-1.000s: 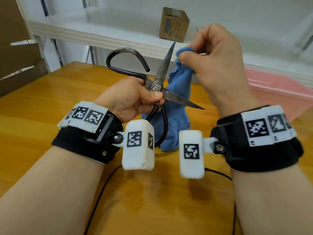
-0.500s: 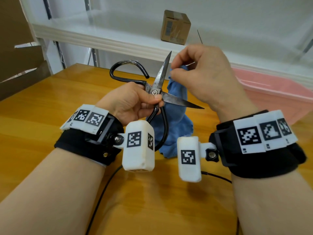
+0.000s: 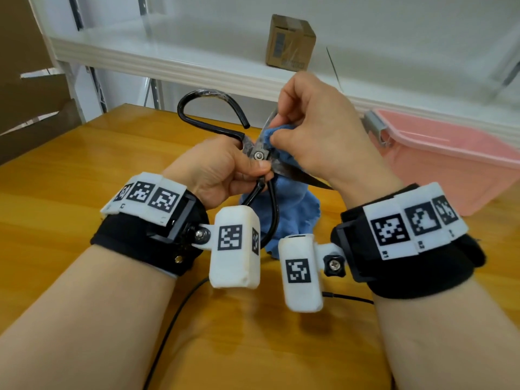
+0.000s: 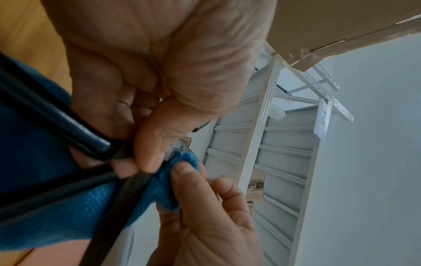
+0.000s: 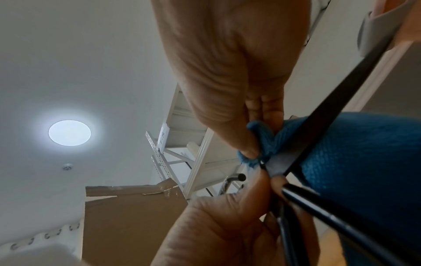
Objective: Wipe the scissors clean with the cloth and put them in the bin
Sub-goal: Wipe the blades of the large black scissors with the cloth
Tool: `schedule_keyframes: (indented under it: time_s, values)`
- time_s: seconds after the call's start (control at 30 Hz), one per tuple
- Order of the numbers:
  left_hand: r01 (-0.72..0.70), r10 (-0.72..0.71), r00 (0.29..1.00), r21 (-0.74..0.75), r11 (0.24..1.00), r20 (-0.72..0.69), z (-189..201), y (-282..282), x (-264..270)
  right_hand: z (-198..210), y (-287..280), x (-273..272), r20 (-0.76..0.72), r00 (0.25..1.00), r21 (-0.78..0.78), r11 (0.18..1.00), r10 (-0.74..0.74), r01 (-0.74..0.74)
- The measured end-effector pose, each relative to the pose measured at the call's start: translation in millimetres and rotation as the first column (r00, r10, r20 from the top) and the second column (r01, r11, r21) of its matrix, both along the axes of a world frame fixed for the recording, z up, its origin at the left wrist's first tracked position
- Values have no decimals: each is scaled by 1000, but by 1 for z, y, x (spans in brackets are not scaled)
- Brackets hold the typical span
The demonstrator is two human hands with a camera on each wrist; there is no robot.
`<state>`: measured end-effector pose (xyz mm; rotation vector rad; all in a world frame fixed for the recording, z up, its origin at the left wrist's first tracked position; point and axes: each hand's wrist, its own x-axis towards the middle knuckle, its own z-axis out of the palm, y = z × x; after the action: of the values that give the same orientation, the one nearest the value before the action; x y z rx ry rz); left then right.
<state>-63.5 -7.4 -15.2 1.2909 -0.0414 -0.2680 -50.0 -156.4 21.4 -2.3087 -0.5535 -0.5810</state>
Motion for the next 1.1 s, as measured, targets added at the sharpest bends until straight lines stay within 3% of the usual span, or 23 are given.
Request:
schedule_keyframes:
  time_s: [0.27,0.47,0.63,0.8,0.97,1.1]
  values:
    - [46,-46,999,-17,999,-11,0,-3,-1,-1,-1,5,93,985,135,982,-148,134]
    - [-2,3,1000,-12,1000,9,-2,-2,0,1,4,0,28,995,2,995,-98,98]
    - [18,-18,1000,-3,1000,17,-1,-4,-1,0,1,4,73,982,165,973,-175,161]
    - [-4,4,1000,-21,1000,21,-3,-2,1,0,4,3,-25,992,85,988,-124,126]
    - [35,-36,999,14,999,24,-2,-3,-1,-2,1,7,28,983,213,962,-180,170]
    - [2,-2,1000,-3,1000,26,-4,-4,1,-1,0,6,-101,990,156,981,-103,118]
